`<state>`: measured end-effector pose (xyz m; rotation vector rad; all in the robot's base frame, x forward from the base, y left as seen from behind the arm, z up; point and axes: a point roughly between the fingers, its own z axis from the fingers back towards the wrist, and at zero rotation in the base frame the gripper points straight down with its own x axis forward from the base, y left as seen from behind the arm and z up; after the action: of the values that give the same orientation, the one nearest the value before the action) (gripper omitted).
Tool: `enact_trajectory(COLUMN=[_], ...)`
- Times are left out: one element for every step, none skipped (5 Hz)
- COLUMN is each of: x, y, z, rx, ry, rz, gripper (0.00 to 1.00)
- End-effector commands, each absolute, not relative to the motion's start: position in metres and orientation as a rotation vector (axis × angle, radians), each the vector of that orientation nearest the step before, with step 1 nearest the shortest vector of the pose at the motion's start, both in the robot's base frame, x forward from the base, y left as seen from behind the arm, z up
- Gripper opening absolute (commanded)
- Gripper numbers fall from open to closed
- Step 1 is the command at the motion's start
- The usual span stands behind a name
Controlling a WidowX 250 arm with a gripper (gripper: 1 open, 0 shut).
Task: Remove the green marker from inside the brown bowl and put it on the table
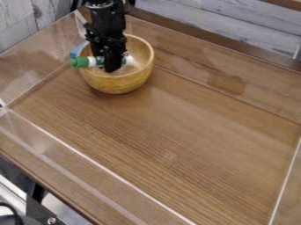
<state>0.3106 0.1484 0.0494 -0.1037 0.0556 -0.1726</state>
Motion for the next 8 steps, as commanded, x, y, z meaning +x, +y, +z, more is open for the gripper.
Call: enact_trajectory(x=[0.320,0.320,0.320,0.320,0.320,0.320,0.320,0.320], y=[0.157,0.156,0.156,0.155,0.154,0.153,0.152,0.151], z=[0.088,0.090,0.093,0.094,0.096,0.098,0.101,0.103], rx=[-0.038,-0.037,-0.035,-0.034,-0.033,-0.032,-0.031,-0.030], ry=[-0.038,-0.035,-0.033,-0.030,-0.027,-0.025,-0.022,-0.019], rz=[-0.167,-0.168,-0.170,-0.173,-0.173,-0.173,-0.173,-0.173], gripper=[0.00,0.00,0.00,0.00,0.00,0.00,0.00,0.00])
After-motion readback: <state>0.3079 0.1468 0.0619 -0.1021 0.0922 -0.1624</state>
